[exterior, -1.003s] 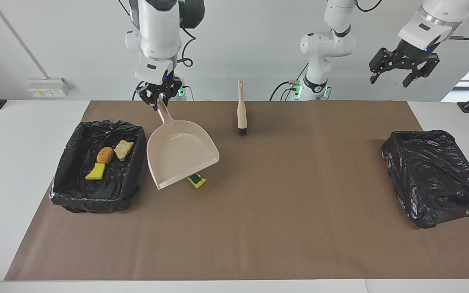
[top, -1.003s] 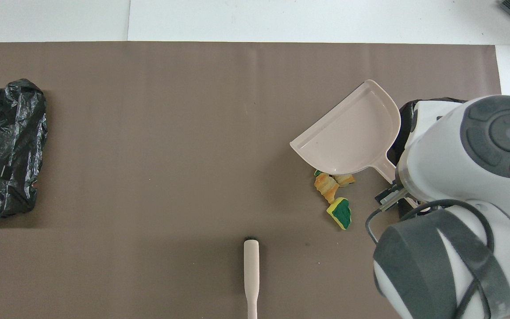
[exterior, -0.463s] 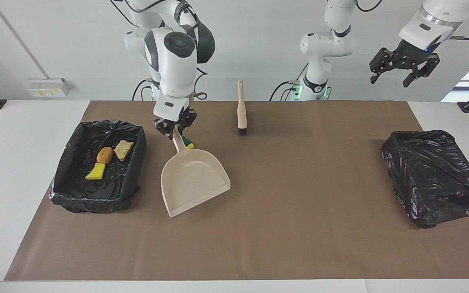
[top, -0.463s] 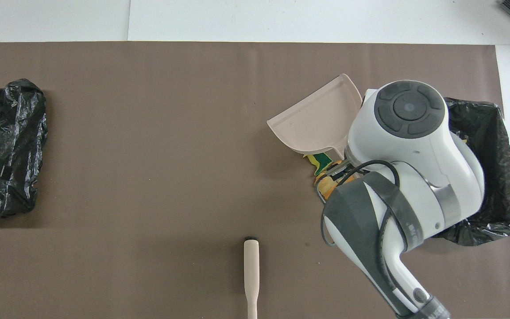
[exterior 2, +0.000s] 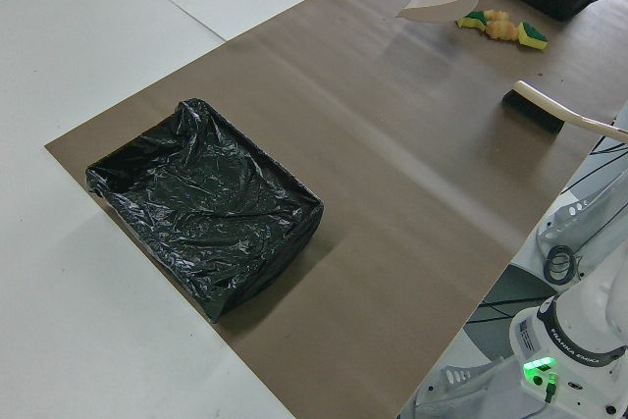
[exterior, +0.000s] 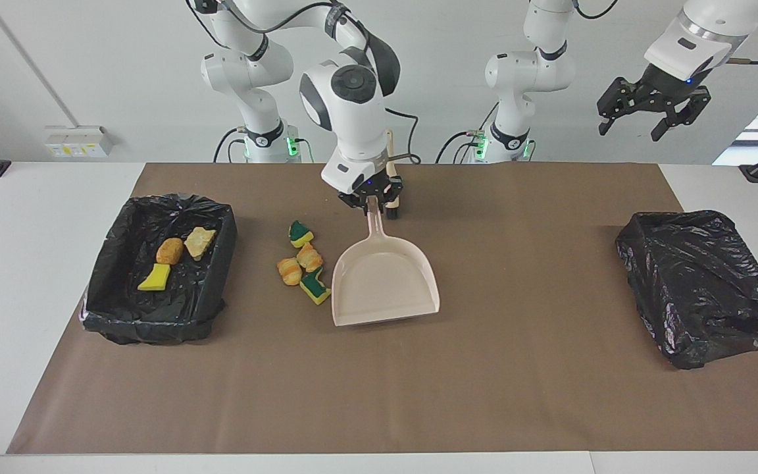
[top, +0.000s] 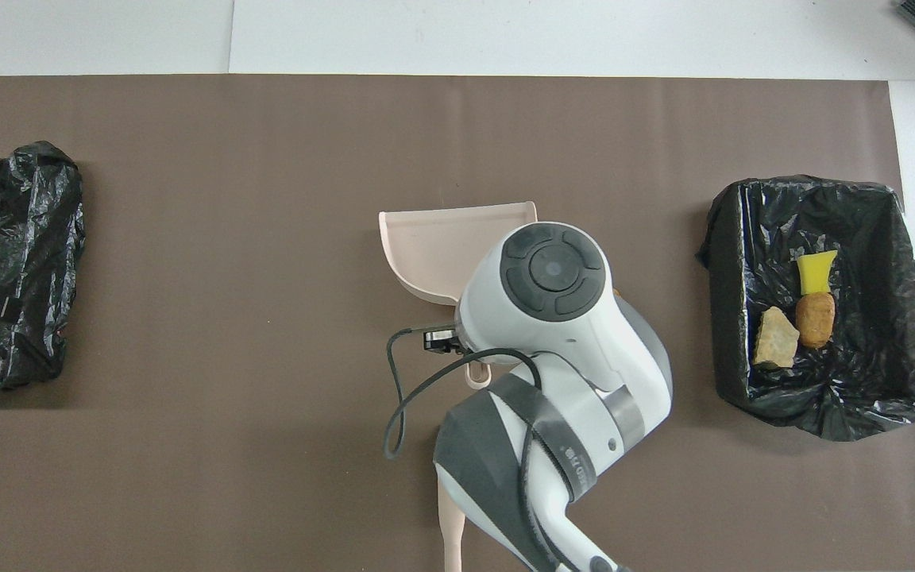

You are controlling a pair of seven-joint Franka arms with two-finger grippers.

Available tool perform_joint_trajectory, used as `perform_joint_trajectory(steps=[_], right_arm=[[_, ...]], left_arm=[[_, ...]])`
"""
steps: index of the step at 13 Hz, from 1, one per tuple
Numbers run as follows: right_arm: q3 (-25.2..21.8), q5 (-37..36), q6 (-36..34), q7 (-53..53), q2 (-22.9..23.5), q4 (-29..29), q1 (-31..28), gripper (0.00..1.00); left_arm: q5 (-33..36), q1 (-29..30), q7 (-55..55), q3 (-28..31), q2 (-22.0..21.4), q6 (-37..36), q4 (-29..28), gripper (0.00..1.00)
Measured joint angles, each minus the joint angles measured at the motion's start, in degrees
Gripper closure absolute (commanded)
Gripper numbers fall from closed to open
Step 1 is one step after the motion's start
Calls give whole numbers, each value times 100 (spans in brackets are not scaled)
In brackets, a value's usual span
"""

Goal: Sweep and dump trash in bin
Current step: 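Set the dustpan down beside the sponge scraps and release it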

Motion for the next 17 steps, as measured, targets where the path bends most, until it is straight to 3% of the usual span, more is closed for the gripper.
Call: perform_joint_trajectory(steps=[5,7,10,11,12,13,14,17], right_arm=[[-49,-206,813,498,649,-6,192,100],[-49,-357,870,498,684,-52,199,100],[-49,-516,1119,498,687,-209,210,92],[-53,-543,1230,498,702,-274,206,85],[-60,-555,1327,498,729,-309,194,67],[-68,-563,1392,498,760,-317,175,23],[-78,-568,1421,497,780,-316,168,0],[-76,-570,1258,497,744,-264,172,0]], left_arm=[[0,0,0,-10,0,-15,-1,0],[0,0,1,-10,-1,-17,-2,0],[0,0,2,-10,-4,-17,-2,0],[0,0,2,-10,-5,-17,-2,0],[0,0,2,-10,-5,-17,-3,0],[0,0,3,-10,-5,-13,-4,0],[0,0,5,-10,-5,-4,-5,0],[0,0,9,-10,-5,7,-5,0]])
